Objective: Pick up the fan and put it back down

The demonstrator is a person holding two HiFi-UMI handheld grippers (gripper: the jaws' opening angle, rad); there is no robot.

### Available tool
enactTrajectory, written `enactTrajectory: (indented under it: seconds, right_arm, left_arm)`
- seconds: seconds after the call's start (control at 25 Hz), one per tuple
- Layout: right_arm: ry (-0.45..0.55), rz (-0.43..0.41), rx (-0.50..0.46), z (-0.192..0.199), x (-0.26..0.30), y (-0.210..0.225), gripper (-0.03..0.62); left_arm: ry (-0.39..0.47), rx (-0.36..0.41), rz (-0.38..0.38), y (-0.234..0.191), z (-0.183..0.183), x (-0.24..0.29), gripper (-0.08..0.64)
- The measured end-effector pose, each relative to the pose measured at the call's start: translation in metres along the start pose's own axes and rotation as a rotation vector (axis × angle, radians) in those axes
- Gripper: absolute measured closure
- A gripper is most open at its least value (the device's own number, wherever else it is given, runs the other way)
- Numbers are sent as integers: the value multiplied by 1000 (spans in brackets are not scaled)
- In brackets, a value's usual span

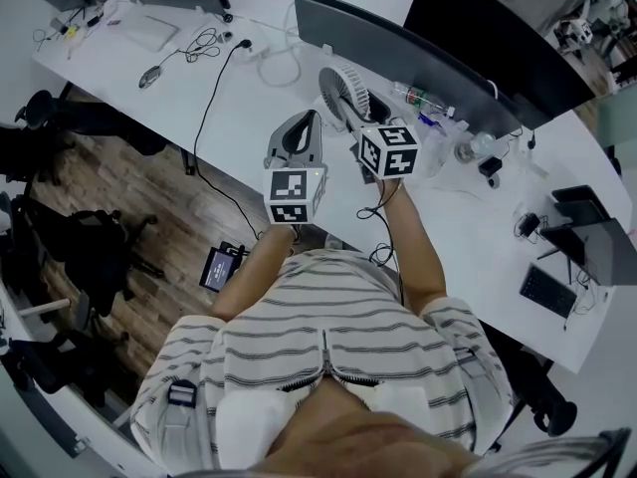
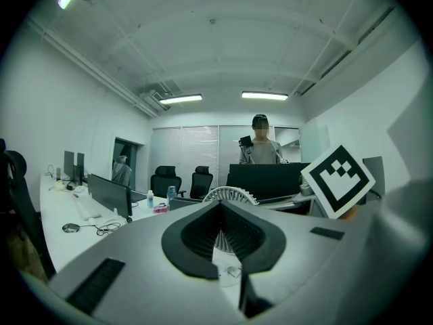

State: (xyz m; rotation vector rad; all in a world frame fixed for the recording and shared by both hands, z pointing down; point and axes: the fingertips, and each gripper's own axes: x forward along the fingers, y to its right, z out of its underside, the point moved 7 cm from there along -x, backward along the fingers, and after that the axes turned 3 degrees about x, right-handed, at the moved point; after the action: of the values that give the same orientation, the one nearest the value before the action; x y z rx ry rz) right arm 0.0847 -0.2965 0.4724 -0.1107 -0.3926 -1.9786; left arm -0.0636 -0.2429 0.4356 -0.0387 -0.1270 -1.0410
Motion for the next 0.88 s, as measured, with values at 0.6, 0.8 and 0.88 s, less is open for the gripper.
enactTrajectory:
  seconds: [0.6, 0.8, 0.88]
  right_arm:
    - [101, 52, 8, -17, -33, -17, 367]
    - [131, 70, 3, -23, -42, -30, 368]
    - [138, 72, 10, -25, -45, -32, 367]
  left_arm:
    - [24, -16, 3, 2, -6, -2, 552]
    - [31, -20, 2, 0, -9, -4, 552]
    - [33, -16, 1, 0, -10, -4, 552]
